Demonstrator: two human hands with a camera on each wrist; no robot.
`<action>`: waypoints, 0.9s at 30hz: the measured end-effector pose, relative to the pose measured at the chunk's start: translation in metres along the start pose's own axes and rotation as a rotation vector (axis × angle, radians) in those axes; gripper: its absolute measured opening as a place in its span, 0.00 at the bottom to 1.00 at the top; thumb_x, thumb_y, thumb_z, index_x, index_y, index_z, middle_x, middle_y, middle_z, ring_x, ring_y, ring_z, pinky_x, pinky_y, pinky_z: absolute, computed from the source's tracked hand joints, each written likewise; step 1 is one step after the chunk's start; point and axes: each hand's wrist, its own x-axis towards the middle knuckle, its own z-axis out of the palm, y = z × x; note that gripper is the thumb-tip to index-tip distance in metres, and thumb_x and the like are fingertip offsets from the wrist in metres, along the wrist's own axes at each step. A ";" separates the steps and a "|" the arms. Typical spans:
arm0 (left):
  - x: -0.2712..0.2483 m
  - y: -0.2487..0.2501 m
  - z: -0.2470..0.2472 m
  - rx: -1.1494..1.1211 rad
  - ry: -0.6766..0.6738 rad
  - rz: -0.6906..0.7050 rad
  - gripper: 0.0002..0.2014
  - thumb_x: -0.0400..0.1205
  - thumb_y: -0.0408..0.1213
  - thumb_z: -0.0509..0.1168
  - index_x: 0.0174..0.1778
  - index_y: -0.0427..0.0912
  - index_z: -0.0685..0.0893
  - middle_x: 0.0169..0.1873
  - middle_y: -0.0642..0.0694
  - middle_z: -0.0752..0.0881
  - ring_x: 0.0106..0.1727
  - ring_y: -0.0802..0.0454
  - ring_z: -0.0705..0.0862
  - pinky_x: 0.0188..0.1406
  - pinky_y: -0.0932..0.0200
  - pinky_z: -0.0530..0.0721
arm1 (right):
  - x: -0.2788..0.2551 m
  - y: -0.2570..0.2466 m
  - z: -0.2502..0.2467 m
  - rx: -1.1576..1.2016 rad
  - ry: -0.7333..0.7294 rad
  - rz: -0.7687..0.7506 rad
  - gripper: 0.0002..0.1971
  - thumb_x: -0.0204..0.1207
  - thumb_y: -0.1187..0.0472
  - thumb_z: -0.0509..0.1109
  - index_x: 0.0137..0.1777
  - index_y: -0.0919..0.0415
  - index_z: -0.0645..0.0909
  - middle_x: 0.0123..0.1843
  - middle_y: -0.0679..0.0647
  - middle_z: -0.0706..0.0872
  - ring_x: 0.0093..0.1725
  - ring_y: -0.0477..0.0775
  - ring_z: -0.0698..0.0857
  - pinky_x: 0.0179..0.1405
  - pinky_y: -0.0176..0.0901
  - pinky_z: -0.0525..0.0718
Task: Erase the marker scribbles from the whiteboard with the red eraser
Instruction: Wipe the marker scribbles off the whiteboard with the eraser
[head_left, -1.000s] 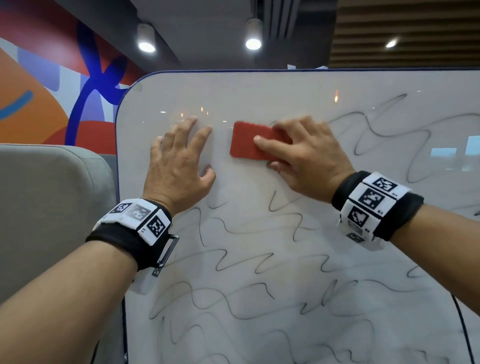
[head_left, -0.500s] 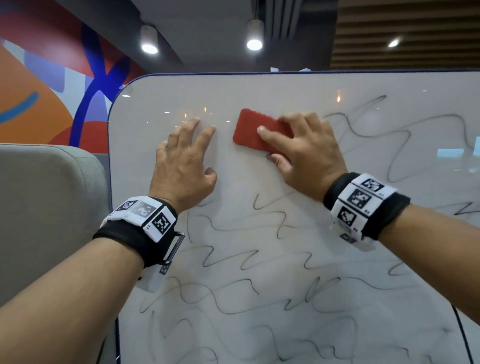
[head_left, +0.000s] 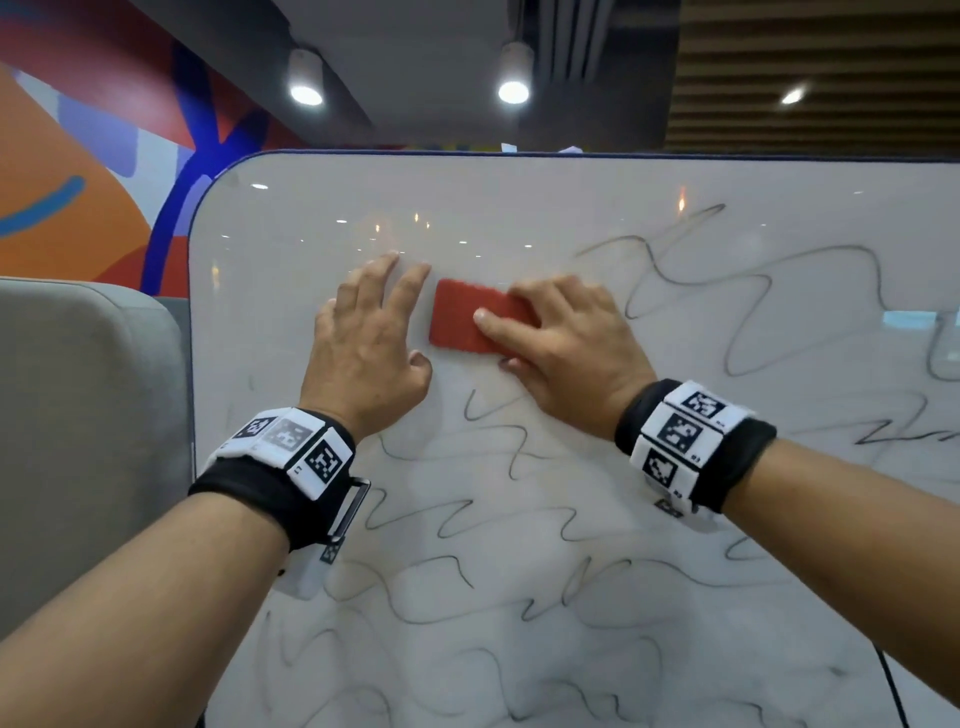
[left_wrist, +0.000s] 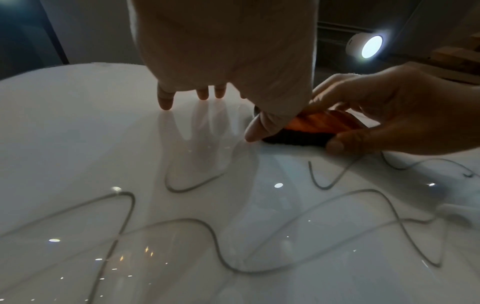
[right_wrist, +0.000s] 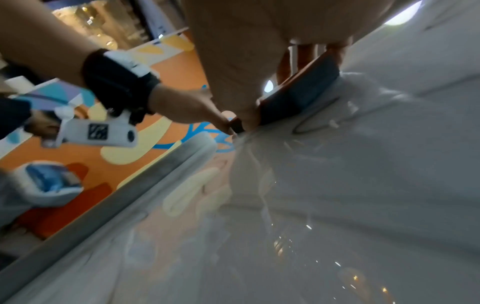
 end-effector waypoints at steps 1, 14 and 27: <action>0.000 0.000 -0.001 0.003 -0.005 0.010 0.42 0.72 0.38 0.71 0.83 0.51 0.61 0.82 0.45 0.60 0.80 0.41 0.60 0.71 0.35 0.69 | -0.005 -0.003 0.001 0.002 -0.027 -0.058 0.27 0.68 0.53 0.80 0.69 0.51 0.83 0.62 0.62 0.83 0.56 0.66 0.79 0.53 0.57 0.75; 0.001 -0.004 0.005 0.024 -0.017 0.211 0.51 0.68 0.66 0.72 0.85 0.55 0.56 0.83 0.45 0.60 0.83 0.41 0.59 0.77 0.30 0.63 | -0.010 -0.004 -0.007 0.007 -0.075 -0.071 0.26 0.67 0.54 0.80 0.68 0.51 0.84 0.61 0.60 0.84 0.56 0.66 0.81 0.53 0.58 0.77; 0.004 0.027 0.012 0.017 0.148 0.342 0.35 0.75 0.59 0.62 0.79 0.51 0.70 0.58 0.46 0.78 0.56 0.42 0.77 0.56 0.42 0.77 | -0.021 0.064 -0.057 -0.079 -0.105 0.183 0.49 0.67 0.27 0.68 0.81 0.58 0.65 0.78 0.62 0.71 0.77 0.66 0.69 0.77 0.63 0.67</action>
